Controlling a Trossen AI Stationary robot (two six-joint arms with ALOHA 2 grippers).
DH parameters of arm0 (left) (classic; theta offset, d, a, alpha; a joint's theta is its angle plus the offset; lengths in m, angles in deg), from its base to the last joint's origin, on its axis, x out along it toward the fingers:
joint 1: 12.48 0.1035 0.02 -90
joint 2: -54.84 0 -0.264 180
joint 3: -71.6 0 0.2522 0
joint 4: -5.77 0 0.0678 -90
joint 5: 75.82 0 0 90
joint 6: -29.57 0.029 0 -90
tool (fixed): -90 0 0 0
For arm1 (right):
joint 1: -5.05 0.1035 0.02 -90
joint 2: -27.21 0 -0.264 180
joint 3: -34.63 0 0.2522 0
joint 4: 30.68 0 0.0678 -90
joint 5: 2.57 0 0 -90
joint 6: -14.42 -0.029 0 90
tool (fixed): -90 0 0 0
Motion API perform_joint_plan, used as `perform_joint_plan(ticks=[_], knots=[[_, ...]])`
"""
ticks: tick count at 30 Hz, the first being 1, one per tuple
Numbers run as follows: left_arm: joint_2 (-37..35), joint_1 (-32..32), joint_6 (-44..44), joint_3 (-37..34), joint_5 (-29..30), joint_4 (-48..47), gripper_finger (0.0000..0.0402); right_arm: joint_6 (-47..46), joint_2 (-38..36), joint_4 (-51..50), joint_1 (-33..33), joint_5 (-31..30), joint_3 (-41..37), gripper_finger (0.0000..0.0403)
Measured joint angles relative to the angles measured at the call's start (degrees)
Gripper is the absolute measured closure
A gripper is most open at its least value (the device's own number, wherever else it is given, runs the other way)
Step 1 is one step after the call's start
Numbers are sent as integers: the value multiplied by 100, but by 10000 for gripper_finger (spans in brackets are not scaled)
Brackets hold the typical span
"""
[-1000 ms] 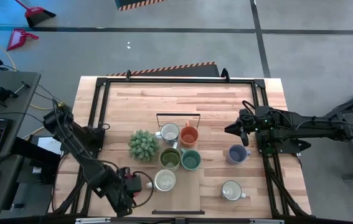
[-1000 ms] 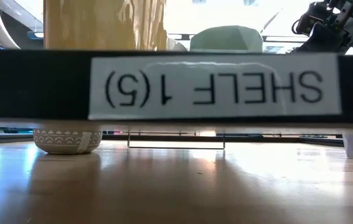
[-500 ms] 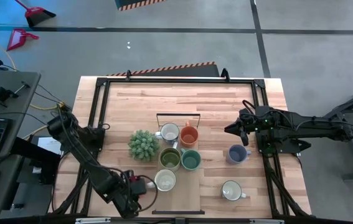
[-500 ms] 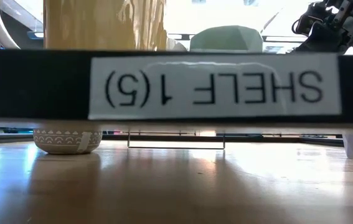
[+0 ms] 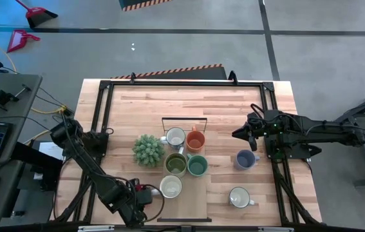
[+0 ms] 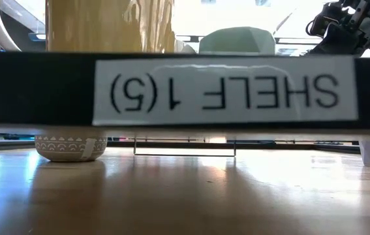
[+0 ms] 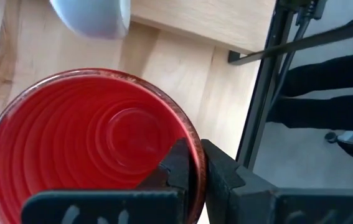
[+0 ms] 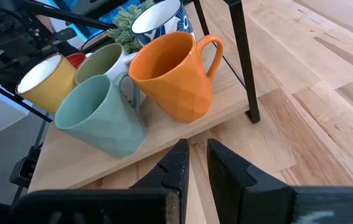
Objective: Place coffee mugs
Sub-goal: Adjust the red mug on the table, then put the purple mug on the shelf
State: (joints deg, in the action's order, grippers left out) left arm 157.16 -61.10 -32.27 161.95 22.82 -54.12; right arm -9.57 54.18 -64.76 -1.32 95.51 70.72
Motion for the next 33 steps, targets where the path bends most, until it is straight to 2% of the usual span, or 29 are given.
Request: perform_joint_plan(ticks=[10,24,30,33], knots=[[11,-24,-53,0,-28,-13,382,0,2,-7,0,2,0,360],[25,-14,-357,-15,-140,-101,275,0,0,-10,0,4,0,360],[-225,31,-396,-15,-503,-218,252,1,2,-46,-1,4,0,360],[-427,43,-401,-15,-475,-351,250,0,2,-48,0,4,0,360]])
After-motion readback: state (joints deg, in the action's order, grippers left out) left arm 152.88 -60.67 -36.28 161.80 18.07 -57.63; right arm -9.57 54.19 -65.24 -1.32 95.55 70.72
